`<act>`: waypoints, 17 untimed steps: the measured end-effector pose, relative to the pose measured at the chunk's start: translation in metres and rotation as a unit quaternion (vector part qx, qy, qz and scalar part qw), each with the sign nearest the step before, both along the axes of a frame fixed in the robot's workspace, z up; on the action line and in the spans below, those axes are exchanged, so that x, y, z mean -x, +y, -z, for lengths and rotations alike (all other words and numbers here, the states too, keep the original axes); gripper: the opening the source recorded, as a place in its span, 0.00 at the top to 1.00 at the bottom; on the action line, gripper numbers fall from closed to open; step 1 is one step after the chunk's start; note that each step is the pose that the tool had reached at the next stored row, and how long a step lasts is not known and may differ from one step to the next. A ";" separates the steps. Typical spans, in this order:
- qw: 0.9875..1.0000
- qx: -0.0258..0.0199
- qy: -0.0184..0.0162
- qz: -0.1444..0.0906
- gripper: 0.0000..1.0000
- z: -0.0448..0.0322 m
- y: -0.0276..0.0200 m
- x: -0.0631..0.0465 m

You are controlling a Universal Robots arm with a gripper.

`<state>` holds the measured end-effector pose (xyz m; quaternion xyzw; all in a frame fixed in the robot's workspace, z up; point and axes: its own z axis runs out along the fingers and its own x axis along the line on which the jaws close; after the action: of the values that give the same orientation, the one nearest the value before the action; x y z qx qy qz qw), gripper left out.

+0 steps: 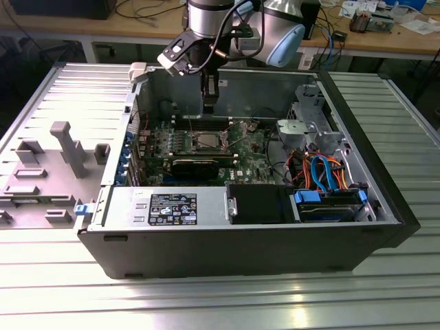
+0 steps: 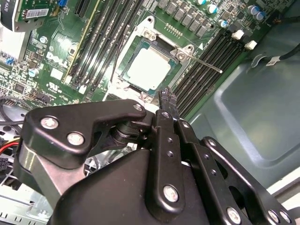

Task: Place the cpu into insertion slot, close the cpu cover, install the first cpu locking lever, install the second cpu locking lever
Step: 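Close the cpu cover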

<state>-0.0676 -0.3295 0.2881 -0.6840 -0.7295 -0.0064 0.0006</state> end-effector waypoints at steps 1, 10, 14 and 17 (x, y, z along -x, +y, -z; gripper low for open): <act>1.000 0.000 0.000 0.000 0.89 0.0000 0.0000 0.000; 1.000 -0.004 0.000 0.000 0.89 0.0000 0.0000 0.000; 1.000 -0.005 0.000 0.000 0.89 0.0000 0.0000 0.000; 1.000 -0.005 0.000 0.000 0.89 0.0002 0.0000 -0.004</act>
<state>-0.0634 -0.3295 0.2879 -0.6840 -0.7294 -0.0100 0.0035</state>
